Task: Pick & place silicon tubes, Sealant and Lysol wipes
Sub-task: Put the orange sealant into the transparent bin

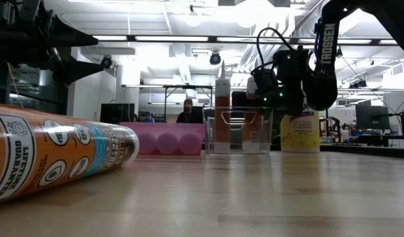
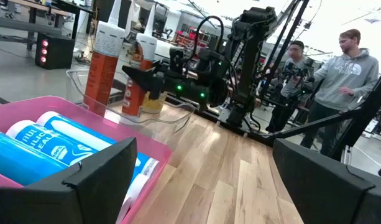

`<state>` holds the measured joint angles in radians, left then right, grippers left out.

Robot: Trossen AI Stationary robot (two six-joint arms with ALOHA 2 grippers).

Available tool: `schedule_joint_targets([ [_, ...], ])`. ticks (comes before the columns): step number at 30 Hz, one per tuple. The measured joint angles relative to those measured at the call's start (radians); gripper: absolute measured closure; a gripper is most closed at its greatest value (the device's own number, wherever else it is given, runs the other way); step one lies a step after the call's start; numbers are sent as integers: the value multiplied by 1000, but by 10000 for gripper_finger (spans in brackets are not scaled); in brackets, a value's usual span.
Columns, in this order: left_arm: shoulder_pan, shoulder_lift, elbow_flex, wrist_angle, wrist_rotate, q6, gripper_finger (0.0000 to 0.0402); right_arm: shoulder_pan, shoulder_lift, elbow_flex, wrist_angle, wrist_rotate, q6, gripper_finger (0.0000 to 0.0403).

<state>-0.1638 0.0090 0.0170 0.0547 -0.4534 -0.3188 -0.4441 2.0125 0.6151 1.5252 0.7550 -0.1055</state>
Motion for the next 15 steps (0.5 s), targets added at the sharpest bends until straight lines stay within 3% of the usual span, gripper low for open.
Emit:
schedule_joint_targets([
  [15, 0, 0, 0, 0, 0, 0, 32, 36, 0, 0, 5, -13, -7, 83],
])
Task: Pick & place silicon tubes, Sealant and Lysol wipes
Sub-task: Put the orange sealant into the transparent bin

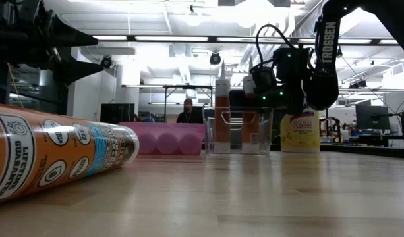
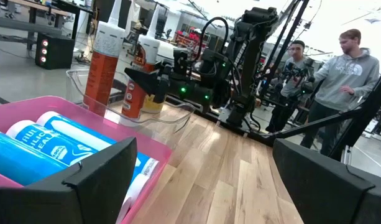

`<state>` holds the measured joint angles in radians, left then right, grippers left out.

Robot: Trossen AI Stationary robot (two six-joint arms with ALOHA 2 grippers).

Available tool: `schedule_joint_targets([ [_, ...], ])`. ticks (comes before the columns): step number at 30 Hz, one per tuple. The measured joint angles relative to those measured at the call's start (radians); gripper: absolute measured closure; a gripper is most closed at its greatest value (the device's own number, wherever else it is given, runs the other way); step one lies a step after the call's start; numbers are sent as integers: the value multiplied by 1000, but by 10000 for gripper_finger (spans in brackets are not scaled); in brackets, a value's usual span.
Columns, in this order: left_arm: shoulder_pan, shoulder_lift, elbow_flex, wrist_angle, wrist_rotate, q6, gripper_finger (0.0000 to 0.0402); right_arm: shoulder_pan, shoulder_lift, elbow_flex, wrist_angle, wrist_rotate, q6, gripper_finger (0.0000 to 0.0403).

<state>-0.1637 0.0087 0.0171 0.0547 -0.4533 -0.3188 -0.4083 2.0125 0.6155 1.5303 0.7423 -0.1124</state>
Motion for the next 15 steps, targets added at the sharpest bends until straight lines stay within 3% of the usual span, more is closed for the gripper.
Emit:
schedule_joint_targets([
  [15, 0, 0, 0, 0, 0, 0, 32, 31, -14, -1, 1, 44, -24, 82],
])
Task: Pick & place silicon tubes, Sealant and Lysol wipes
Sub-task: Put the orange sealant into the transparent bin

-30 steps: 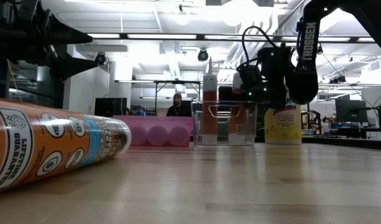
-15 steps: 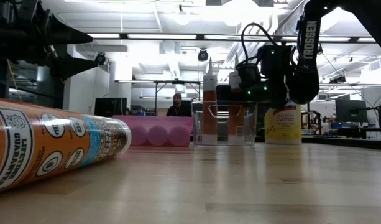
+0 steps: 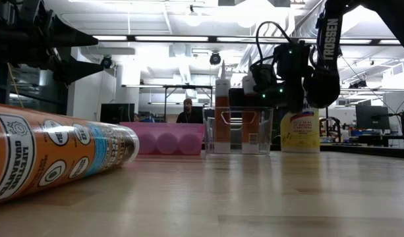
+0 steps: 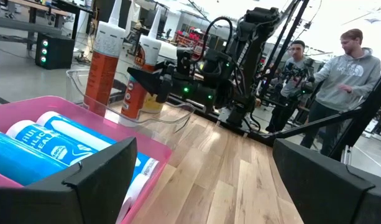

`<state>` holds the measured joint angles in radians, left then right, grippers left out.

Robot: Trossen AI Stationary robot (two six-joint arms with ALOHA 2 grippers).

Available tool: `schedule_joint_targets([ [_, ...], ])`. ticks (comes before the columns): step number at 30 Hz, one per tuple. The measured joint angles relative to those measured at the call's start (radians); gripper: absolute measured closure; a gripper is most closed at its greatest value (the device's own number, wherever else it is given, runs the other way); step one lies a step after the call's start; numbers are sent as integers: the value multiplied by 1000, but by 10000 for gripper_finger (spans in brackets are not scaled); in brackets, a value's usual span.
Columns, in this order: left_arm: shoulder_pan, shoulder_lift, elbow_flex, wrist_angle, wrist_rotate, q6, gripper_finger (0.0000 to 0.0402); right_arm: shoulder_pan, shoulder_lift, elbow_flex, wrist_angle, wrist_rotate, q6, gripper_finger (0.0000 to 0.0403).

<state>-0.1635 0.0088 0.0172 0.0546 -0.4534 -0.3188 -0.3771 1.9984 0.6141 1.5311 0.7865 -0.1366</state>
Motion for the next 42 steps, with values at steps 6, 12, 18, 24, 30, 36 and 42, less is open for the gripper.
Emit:
schedule_joint_targets([
  [6, 0, 0, 0, 0, 0, 0, 32, 27, -48, -1, -29, 59, -41, 82],
  [12, 0, 0, 0, 0, 0, 0, 32, 55, -103, -1, -91, 151, -63, 82],
  [18, 0, 0, 0, 0, 0, 0, 32, 74, -146, -2, -114, 237, -132, 82],
  [24, 0, 0, 0, 0, 0, 0, 32, 124, -220, -2, -168, 256, -146, 82],
  [30, 0, 0, 0, 0, 0, 0, 32, 221, -326, -2, -259, 301, -145, 82],
  [36, 0, 0, 0, 0, 0, 0, 32, 366, -446, -2, -408, 372, -133, 82],
  [42, 0, 0, 0, 0, 0, 0, 32, 524, -562, -2, -632, 464, -48, 82],
])
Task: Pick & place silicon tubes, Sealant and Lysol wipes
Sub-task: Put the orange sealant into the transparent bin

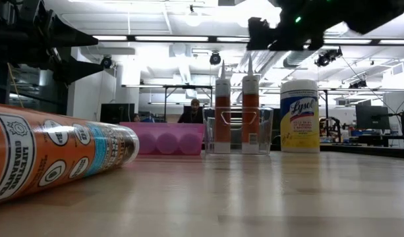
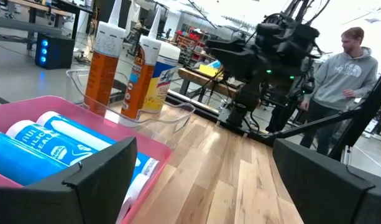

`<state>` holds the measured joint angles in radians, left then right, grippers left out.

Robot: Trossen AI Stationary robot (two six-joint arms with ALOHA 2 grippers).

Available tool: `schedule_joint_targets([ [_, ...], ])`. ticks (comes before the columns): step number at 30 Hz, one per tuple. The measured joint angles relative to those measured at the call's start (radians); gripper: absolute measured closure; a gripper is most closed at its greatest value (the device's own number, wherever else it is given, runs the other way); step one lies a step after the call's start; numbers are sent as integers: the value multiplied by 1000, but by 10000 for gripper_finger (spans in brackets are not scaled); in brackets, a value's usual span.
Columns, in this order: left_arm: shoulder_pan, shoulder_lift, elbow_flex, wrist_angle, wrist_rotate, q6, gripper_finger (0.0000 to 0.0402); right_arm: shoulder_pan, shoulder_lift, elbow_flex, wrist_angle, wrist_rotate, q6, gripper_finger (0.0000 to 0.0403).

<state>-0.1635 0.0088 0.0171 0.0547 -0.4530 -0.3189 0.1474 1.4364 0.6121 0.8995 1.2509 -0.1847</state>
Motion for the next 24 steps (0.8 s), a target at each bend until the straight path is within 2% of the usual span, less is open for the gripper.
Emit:
schedule_joint_targets([
  [3, 0, 0, 0, 0, 0, 0, 32, 84, -57, 0, -57, 81, 26, 82],
  [11, 0, 0, 0, 0, 0, 0, 32, 314, -207, 0, -59, 319, 24, 82],
  [16, 0, 0, 0, 0, 0, 0, 32, 441, -267, 0, -21, 321, 92, 82],
  [24, 0, 0, 0, 0, 0, 0, 32, 563, -286, 0, -19, 320, 507, 82],
])
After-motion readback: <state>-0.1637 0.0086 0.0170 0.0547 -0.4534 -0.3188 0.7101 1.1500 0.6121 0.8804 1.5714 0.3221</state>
